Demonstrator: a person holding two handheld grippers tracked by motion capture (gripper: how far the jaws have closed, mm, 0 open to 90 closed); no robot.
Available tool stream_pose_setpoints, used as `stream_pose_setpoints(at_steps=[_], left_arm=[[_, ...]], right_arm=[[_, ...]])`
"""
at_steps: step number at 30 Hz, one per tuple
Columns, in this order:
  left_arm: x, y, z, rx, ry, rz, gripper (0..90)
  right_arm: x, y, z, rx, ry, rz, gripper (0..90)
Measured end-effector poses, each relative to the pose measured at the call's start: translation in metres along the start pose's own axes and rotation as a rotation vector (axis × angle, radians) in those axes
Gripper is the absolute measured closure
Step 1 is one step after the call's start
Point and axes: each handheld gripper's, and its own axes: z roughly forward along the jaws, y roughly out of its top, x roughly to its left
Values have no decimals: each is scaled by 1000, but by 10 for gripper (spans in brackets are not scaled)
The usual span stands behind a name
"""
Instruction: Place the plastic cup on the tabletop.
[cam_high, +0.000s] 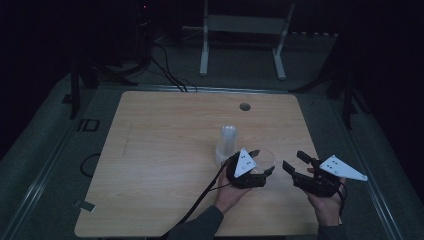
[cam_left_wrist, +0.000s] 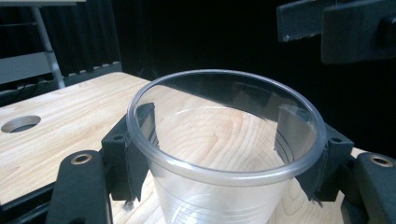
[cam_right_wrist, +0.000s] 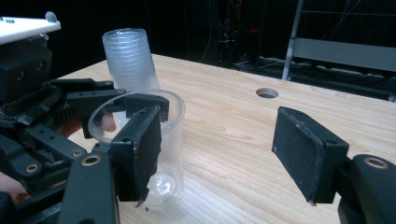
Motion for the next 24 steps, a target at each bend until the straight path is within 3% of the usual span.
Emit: stream_pose_setpoints(at_steps=[24], left_arm=[[2, -18, 2, 1, -1, 1, 293]], right_arm=[[-2, 0, -1, -4, -3, 3, 324]])
